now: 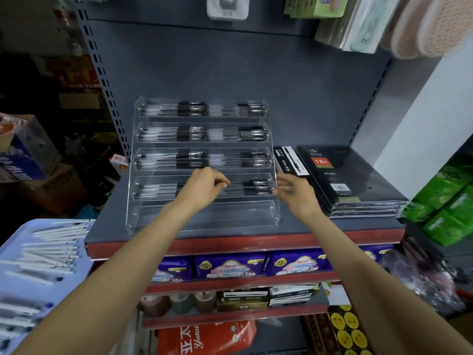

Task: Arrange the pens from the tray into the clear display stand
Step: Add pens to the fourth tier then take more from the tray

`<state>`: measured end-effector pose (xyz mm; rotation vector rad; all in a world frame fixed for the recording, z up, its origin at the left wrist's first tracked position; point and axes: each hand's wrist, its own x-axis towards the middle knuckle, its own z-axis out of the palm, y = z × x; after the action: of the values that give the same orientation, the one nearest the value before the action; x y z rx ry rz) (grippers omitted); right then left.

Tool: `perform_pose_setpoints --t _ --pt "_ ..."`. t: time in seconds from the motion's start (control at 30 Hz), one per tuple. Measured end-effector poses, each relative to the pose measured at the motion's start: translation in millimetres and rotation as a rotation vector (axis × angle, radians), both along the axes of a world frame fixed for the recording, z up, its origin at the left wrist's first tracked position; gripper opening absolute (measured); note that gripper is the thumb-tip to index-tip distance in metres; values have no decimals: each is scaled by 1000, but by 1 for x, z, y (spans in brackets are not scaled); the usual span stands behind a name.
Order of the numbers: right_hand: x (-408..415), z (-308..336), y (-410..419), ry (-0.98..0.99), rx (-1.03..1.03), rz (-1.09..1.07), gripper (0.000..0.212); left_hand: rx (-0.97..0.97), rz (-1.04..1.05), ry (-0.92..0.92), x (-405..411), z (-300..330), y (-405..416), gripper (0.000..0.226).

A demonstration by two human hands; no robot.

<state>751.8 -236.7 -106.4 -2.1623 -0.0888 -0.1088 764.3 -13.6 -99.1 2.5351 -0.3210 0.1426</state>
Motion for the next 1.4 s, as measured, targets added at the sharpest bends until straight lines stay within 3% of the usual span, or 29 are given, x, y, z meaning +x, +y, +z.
perform_pose_setpoints --t 0.13,0.37,0.6,0.77,0.93,1.17,1.4 --pt "1 -1 0 7 15 -4 44 157 -67 -48 0 -4 -6 24" --pt "0 -6 1 -2 73 -48 37 160 -73 -90 -3 -5 -17 21" --pt "-2 -7 1 5 58 -56 36 213 -97 -29 -1 -10 -26 37" --pt "-11 -7 7 -98 -43 -134 41 180 -91 -40 -3 -12 -27 36" --pt "-27 2 34 -226 -90 -83 34 2 -50 -160 -21 -9 -17 31" --pt "-56 1 123 -143 -20 122 22 -222 134 -302 -87 -15 59 18" --pt "-107 -36 276 -13 -37 334 21 -174 380 -152 -157 -59 216 18"
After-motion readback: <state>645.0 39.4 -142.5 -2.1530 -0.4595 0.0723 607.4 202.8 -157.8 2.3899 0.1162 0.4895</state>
